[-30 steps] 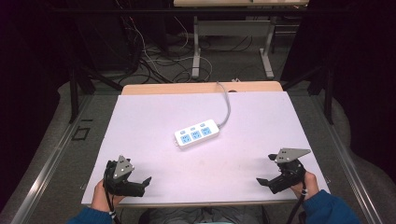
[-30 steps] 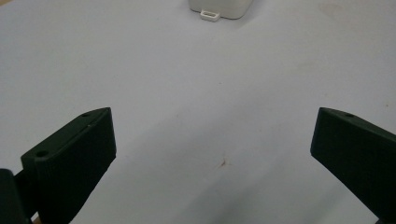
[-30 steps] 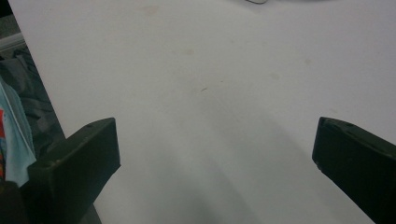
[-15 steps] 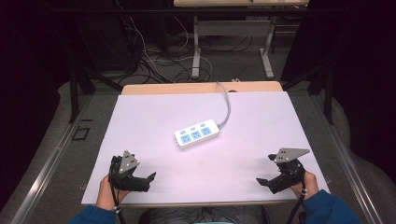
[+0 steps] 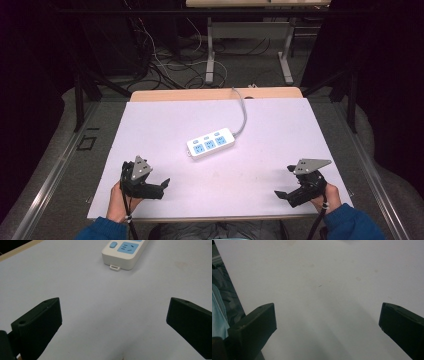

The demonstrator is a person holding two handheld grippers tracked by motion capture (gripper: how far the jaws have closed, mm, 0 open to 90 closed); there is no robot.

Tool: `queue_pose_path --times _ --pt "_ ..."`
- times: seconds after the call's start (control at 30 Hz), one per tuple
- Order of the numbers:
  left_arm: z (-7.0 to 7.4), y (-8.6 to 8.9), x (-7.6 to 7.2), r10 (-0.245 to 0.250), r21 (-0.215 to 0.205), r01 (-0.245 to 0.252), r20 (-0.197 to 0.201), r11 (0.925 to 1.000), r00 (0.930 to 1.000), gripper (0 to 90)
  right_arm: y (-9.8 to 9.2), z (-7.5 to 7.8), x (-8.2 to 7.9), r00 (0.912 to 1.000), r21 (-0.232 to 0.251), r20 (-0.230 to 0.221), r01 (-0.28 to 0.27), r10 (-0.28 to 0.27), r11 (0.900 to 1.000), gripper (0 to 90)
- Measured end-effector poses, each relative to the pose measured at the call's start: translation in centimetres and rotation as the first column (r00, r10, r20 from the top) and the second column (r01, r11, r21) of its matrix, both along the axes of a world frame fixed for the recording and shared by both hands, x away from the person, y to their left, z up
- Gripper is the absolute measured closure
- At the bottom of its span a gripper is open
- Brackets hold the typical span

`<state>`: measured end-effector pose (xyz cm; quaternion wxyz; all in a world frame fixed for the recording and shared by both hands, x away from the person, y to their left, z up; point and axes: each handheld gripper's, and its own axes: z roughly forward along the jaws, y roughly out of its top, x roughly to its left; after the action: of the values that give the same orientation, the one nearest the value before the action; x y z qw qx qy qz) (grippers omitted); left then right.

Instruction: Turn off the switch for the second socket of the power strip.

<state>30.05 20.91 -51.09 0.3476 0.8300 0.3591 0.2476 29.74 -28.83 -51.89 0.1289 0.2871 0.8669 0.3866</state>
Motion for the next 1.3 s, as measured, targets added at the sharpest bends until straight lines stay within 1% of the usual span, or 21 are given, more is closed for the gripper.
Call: queue_pose_path --times 0.1,0.13,0.17,0.2,0.3,0.47,0.53,0.57,0.63,0.7,0.73,0.83,0.87,0.9,1.0,1.07,1.1,1.13,1.23,1.27,1.3 --pt "-0.1 -0.3 0.3 0.002 -0.015 -0.002 -0.006 0.9999 1.0000 0.0 0.0 0.0 0.0 1.0000 0.000 0.003 0.000 0.000 1.000 0.7" --pt "0.1 -0.3 0.5 -0.002 0.004 0.002 -0.002 1.0000 1.0000 0.0 0.0 0.0 0.0 1.0000 0.002 0.007 0.003 -0.003 1.000 0.7" --pt "0.1 -0.3 0.5 -0.002 0.004 0.002 -0.002 1.0000 1.0000 0.0 0.0 0.0 0.0 1.0000 -0.001 0.009 0.003 -0.003 1.000 0.7" --pt "-0.1 -0.5 0.7 0.003 -0.013 -0.003 -0.005 0.9999 1.0000 0.0 0.0 0.0 0.0 1.0000 0.000 0.006 0.003 -0.003 1.000 0.7" --pt "0.0 -0.7 1.0 -0.003 -0.004 0.003 -0.003 1.0000 1.0000 0.0 0.0 0.0 0.0 1.0000 -0.002 0.002 -0.002 0.002 1.000 0.7" --pt "0.0 -1.1 1.7 -0.007 -0.004 0.007 -0.001 1.0000 1.0000 0.0 0.0 0.0 0.0 1.0000 -0.004 0.002 -0.002 0.002 1.000 0.8" --pt "0.0 -1.2 2.0 -0.008 0.006 0.008 0.010 1.0000 0.9999 0.0 0.0 0.0 0.0 1.0000 0.000 0.006 0.002 -0.002 1.000 0.8" --pt "0.1 -1.3 2.2 -0.009 0.008 0.009 0.006 0.9999 0.9999 0.0 0.0 0.0 0.0 1.0000 0.000 0.006 0.003 -0.003 1.000 0.8" --pt "0.0 -1.5 2.4 -0.008 -0.003 0.008 -0.005 1.0000 1.0000 0.0 0.0 0.0 0.0 1.0000 0.000 0.004 -0.001 0.001 1.000 0.7" --pt "-0.1 -1.7 2.8 -0.011 -0.010 0.011 -0.009 0.9999 0.9999 0.0 0.0 0.0 0.0 1.0000 -0.001 0.004 -0.005 0.005 1.000 0.7" --pt "-0.1 -1.7 3.0 -0.013 0.000 0.013 -0.003 0.9999 0.9999 0.0 0.0 0.0 0.0 0.9999 0.001 0.010 -0.001 0.001 1.000 0.7" --pt "-0.2 -2.0 3.4 -0.014 0.000 0.014 -0.009 0.9999 0.9999 0.0 -0.1 0.0 0.0 0.9999 -0.001 0.013 -0.006 0.006 1.000 0.6" --pt "-0.2 -2.1 3.6 -0.014 0.008 0.014 0.000 0.9999 0.9999 0.0 -0.1 0.0 0.0 0.9999 -0.001 0.012 -0.006 0.006 1.000 0.7" --pt "-0.2 -2.2 3.7 -0.013 0.006 0.013 0.003 0.9999 0.9999 0.0 -0.1 0.0 0.0 0.9999 -0.002 0.013 -0.004 0.004 1.000 0.6" --pt "-0.2 -2.4 4.1 -0.016 0.006 0.016 -0.001 0.9998 0.9999 0.0 0.0 0.0 0.0 1.0000 -0.003 0.005 -0.002 0.002 1.000 0.7" --pt "-0.2 -2.5 4.4 -0.015 0.012 0.015 0.005 0.9998 0.9999 0.0 0.0 0.0 0.0 1.0000 -0.004 0.008 -0.005 0.005 1.000 0.7" --pt "-0.2 -2.5 4.4 -0.015 0.012 0.015 0.005 0.9998 0.9999 0.0 -0.1 0.1 0.0 1.0000 -0.011 -0.002 -0.009 0.009 1.000 0.7" --pt "-0.2 -2.7 4.7 -0.015 0.014 0.015 0.007 0.9998 0.9999 0.0 -0.1 0.1 0.0 1.0000 -0.011 -0.003 -0.009 0.009 1.000 0.6" --pt "-0.2 -2.9 5.1 -0.016 0.013 0.016 -0.001 0.9998 0.9999 0.0 0.0 0.1 0.0 1.0000 -0.012 -0.002 -0.009 0.008 1.000 0.7" --pt "-0.2 -2.9 5.1 -0.016 0.013 0.016 -0.001 0.9998 0.9999 0.0 0.0 0.0 0.0 1.0000 -0.008 0.005 -0.007 0.007 1.000 0.7" --pt "-0.3 -3.1 5.4 -0.015 -0.003 0.015 -0.005 0.9999 0.9999 0.0 0.0 0.0 0.0 1.0000 -0.009 0.007 -0.006 0.007 1.000 0.6"
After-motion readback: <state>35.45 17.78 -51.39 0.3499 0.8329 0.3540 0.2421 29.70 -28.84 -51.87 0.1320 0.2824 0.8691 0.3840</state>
